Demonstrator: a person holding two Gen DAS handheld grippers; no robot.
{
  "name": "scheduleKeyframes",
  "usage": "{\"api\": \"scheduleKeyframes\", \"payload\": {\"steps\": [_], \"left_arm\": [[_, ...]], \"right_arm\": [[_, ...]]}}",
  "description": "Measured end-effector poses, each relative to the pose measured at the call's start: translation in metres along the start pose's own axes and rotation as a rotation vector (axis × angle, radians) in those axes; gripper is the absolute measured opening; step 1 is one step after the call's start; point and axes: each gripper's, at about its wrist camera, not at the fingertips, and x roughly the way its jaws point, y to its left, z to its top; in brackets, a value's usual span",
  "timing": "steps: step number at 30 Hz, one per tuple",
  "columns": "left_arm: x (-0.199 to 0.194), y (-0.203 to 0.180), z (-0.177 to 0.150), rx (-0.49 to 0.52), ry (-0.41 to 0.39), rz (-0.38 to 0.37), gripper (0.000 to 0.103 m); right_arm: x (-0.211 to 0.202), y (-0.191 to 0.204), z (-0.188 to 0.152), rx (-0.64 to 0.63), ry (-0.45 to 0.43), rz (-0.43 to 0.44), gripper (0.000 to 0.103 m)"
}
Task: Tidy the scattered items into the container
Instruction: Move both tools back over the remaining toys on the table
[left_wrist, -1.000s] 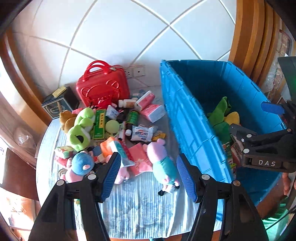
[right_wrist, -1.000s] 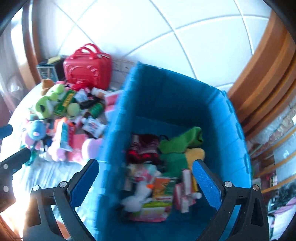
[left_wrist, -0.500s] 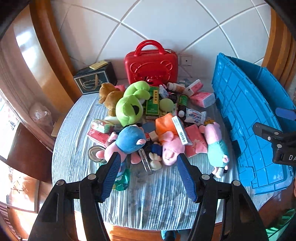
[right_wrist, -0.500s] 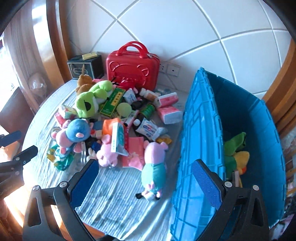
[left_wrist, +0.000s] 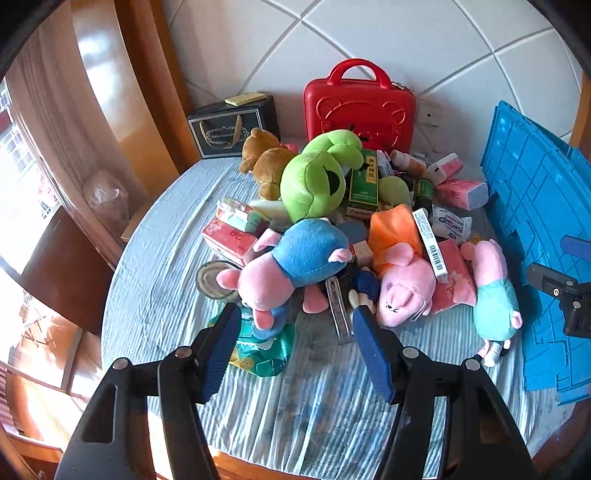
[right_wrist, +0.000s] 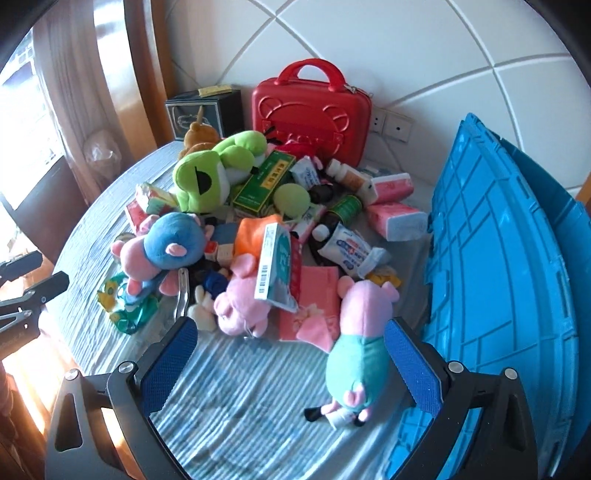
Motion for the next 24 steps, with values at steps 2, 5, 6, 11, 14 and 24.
{"api": "scheduleKeyframes", "payload": {"steps": [2, 5, 6, 11, 14, 24], "left_arm": [[0.014, -0.007, -0.007, -0.001, 0.008, -0.016, 0.062], [0.032, -0.016, -0.018, 0.013, 0.008, -0.042, 0.062], [0.038, -0.017, -0.021, 0.016, 0.01, -0.042, 0.062], [0.075, -0.018, -0.035, 0.052, 0.049, -0.057, 0.062], [0.096, -0.017, -0.041, 0.09, 0.063, -0.062, 0.062], [0.155, -0.02, -0.043, 0.199, 0.109, -0.159, 0.062]], "right_arm": [[0.015, -0.004, -0.008, 0.024, 0.018, 0.007, 0.103], [0.034, -0.009, -0.02, 0.072, 0.051, 0.022, 0.103], [0.04, -0.01, -0.025, 0.084, 0.062, 0.025, 0.103], [0.062, -0.013, -0.051, 0.14, 0.094, -0.013, 0.103], [0.073, -0.018, -0.068, 0.221, 0.105, -0.02, 0.103], [0.105, -0.015, -0.114, 0.469, 0.164, -0.063, 0.103]]}}
